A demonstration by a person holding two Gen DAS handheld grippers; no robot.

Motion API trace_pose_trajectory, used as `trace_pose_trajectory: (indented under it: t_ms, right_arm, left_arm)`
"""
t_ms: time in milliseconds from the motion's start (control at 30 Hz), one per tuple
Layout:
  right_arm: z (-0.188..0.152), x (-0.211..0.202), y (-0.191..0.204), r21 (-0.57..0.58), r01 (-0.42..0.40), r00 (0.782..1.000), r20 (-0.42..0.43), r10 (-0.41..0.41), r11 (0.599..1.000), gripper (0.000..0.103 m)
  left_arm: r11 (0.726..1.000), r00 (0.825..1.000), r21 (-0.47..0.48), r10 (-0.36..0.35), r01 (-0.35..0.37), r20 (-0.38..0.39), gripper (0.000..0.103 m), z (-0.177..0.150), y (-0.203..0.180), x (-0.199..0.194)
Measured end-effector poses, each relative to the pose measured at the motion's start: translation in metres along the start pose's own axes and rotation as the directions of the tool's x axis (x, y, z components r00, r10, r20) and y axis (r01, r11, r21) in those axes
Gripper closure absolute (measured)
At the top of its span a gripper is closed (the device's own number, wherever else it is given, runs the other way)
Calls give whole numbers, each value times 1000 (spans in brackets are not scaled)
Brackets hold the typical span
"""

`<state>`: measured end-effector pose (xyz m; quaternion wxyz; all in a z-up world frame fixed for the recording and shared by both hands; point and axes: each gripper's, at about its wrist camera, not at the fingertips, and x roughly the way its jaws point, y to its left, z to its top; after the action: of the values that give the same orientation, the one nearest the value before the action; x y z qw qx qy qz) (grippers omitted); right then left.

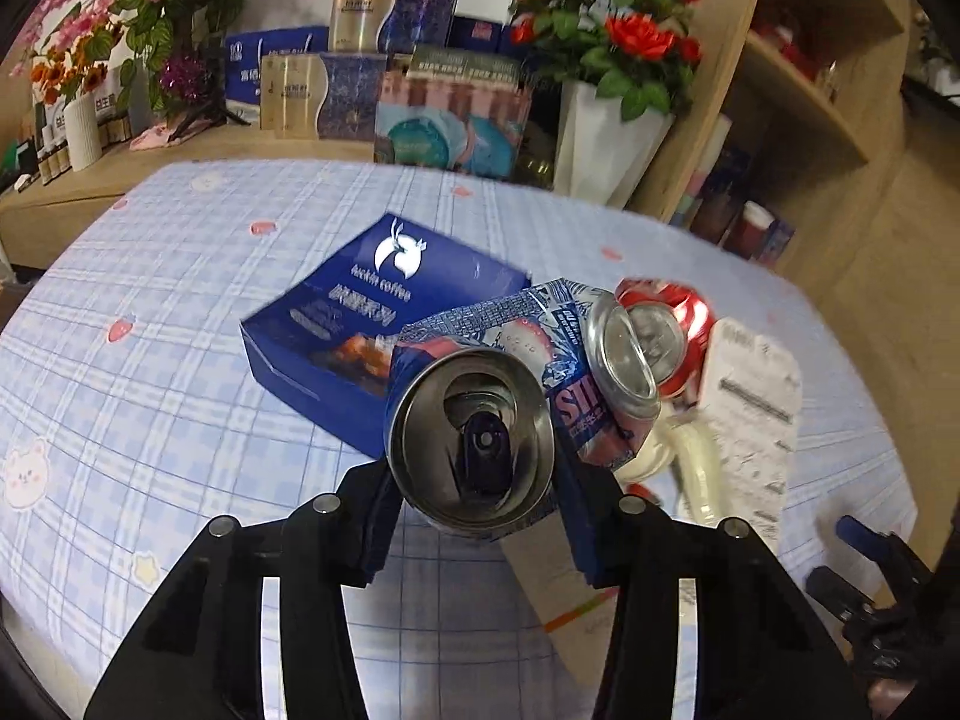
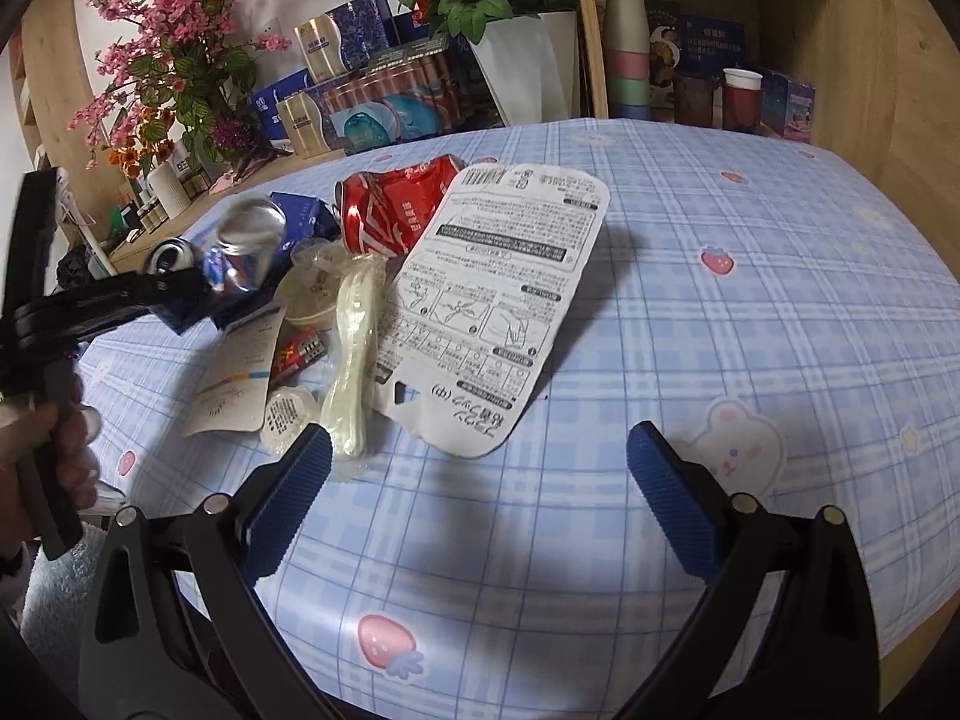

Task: Collect trash
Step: 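Grasp the crushed blue can with the left tool while the right tool grasps the white paper sheet, then carry the blue can and white sheet over the brown bin with both tools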

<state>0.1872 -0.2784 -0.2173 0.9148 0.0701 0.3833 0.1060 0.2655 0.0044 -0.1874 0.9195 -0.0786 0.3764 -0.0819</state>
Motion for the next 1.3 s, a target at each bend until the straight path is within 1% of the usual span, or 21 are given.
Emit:
trace_pose_trajectory:
  t_ms: [200, 267, 367, 467, 533, 667, 733, 800, 833, 867, 900, 933, 967, 1000, 1067, 1100, 1167, 1300]
  right_arm:
    - [25, 9, -6, -42, -3, 1000, 27, 4, 999, 7]
    - [37, 19, -13, -42, -20, 1000, 14, 21, 999, 15]
    - [56, 36, -25, 13, -34, 999, -18, 35, 999, 17]
    - [72, 55, -33, 62, -36, 998, -44, 39, 997, 20]
    - [78, 66, -37, 79, -33, 997, -64, 38, 996, 21]
    - [84, 87, -45, 167, -50, 992, -109, 69, 985, 21]
    - [84, 94, -46, 182, -48, 990, -125, 72, 982, 21]
    - [85, 98, -42, 156, -37, 991, -125, 57, 987, 21]
    - [86, 99, -39, 141, -36, 990, -131, 55, 989, 27]
    - [86, 99, -37, 141, -47, 989, -135, 66, 989, 38]
    - [86, 99, -37, 147, -62, 987, -140, 83, 987, 40]
    - [85, 96, -37, 159, -65, 986, -142, 88, 985, 46]
    - [84, 93, -38, 168, -68, 987, -134, 92, 983, 55]
    - [83, 88, -39, 179, -79, 987, -122, 102, 981, 59]
    - [83, 74, -42, 208, -123, 986, -86, 144, 970, 76]
    - [82, 68, -44, 222, -145, 984, -69, 164, 964, 79]
    - [82, 53, -46, 249, -169, 982, -38, 184, 954, 83]
    - [86, 27, -39, 227, -194, 981, 23, 194, 954, 92]
  left_arm:
    - [1000, 997, 5, -24, 23, 79, 58, 7, 2, -35]
    - [1000, 995, 6, -21, 20, 98, 58, 7, 4, -44]
    - [1000, 992, 8, -10, 9, 123, 58, 6, 8, -54]
    - [1000, 992, -3, -10, 10, 126, 58, 3, 12, -60]
    - [1000, 992, -12, -7, 9, 127, 58, 1, 15, -62]
    - [999, 992, -40, -12, 17, 128, 58, -2, 20, -67]
    - [999, 991, -36, -14, 19, 130, 58, -2, 19, -69]
    - [1000, 991, -20, -16, 19, 135, 58, -3, 16, -73]
    - [1000, 991, -14, -18, 20, 136, 58, -4, 15, -73]
    - [1000, 990, -9, -21, 22, 138, 59, -4, 14, -75]
    - [1000, 990, -6, -24, 25, 140, 59, -5, 13, -76]
    - [1000, 990, -2, -28, 28, 142, 59, -5, 11, -78]
    - [1000, 989, 0, -31, 31, 143, 59, -6, 11, -79]
    - [999, 989, 1, -36, 36, 144, 60, -7, 10, -81]
    - [999, 990, 9, -51, 51, 132, 80, -8, 7, -82]
    - [999, 991, 12, -46, 45, 122, 81, -9, 6, -82]
    - [998, 992, 13, -60, 59, 111, 81, -13, 4, -81]
    - [996, 993, -16, -84, 86, 81, 81, -20, 7, -74]
